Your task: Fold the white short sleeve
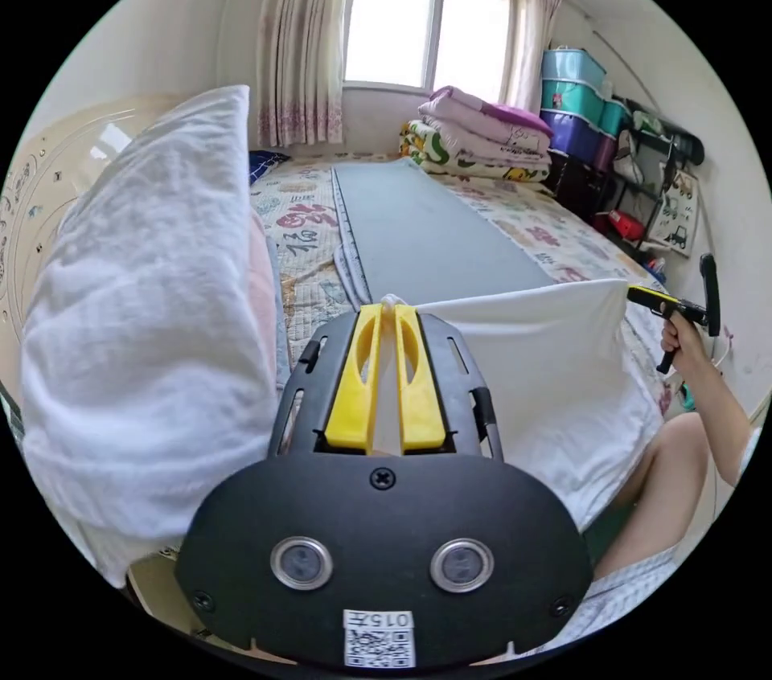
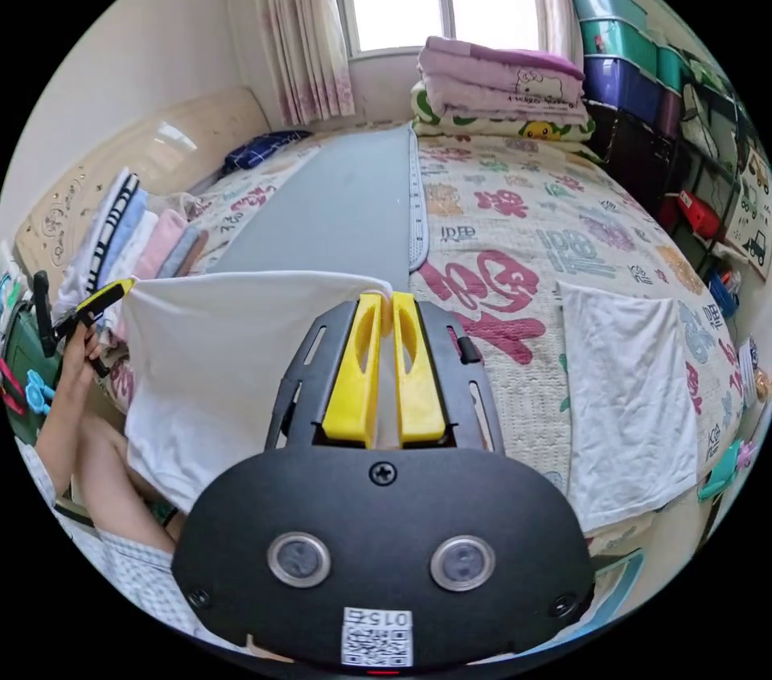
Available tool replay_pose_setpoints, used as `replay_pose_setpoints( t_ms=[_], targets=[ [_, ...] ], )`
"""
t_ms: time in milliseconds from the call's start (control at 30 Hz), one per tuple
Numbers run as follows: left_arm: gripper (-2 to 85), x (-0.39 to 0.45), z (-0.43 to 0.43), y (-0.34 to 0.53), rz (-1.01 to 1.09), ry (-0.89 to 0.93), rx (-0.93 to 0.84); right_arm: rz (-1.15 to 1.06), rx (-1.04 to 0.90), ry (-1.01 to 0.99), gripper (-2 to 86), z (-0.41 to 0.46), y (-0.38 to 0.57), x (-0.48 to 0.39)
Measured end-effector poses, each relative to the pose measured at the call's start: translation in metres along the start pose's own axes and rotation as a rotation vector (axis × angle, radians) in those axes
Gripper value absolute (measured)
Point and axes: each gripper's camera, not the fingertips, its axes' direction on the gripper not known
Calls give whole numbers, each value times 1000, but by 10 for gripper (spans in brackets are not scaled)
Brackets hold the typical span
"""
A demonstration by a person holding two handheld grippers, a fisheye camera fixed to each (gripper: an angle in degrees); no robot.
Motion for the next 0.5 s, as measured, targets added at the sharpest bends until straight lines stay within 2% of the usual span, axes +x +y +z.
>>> replay_pose_setpoints(
  t_ms=[433, 467, 500],
  targets=[
    [32, 6, 90, -18, 108, -216, -89, 61, -141, -6, 55, 4, -117, 64],
    [37, 1, 91, -17, 82, -220, -104, 84, -153, -36, 61, -9, -126, 77],
    [40, -5, 87, -15, 73, -136, -119, 88, -134, -81, 66, -30, -130, 90]
  ],
)
